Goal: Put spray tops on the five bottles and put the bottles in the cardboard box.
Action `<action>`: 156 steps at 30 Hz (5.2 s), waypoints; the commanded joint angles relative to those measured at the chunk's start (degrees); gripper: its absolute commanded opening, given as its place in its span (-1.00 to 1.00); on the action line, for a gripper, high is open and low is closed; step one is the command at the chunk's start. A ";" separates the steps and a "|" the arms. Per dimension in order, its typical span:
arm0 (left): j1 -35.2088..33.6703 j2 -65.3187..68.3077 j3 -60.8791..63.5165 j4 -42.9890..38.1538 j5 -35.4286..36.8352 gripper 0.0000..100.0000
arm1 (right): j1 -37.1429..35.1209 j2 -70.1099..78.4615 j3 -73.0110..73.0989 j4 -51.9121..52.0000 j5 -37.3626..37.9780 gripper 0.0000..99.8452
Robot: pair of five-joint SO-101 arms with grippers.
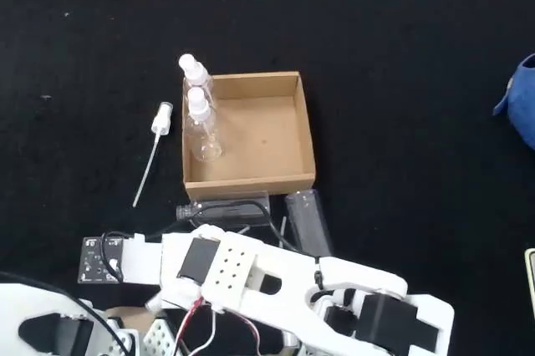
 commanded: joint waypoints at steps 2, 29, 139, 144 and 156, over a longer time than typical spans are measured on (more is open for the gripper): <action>-2.42 -0.97 -0.66 0.97 -2.64 -0.53 | 0.97 -0.75 -3.21 0.44 0.53 -0.57; 5.05 -1.76 4.09 -1.05 2.11 -0.54 | 0.97 -0.75 -3.12 0.18 0.53 -0.57; -2.42 -0.97 -16.31 0.97 2.11 -0.94 | 11.08 -9.54 9.19 1.14 -12.57 -0.56; -2.51 -0.97 -16.31 0.97 1.93 -0.94 | 10.20 -6.37 5.49 1.32 -12.48 -0.48; -2.42 -0.97 -16.31 0.97 1.93 -0.94 | 8.44 10.59 -2.68 1.23 -4.40 -0.50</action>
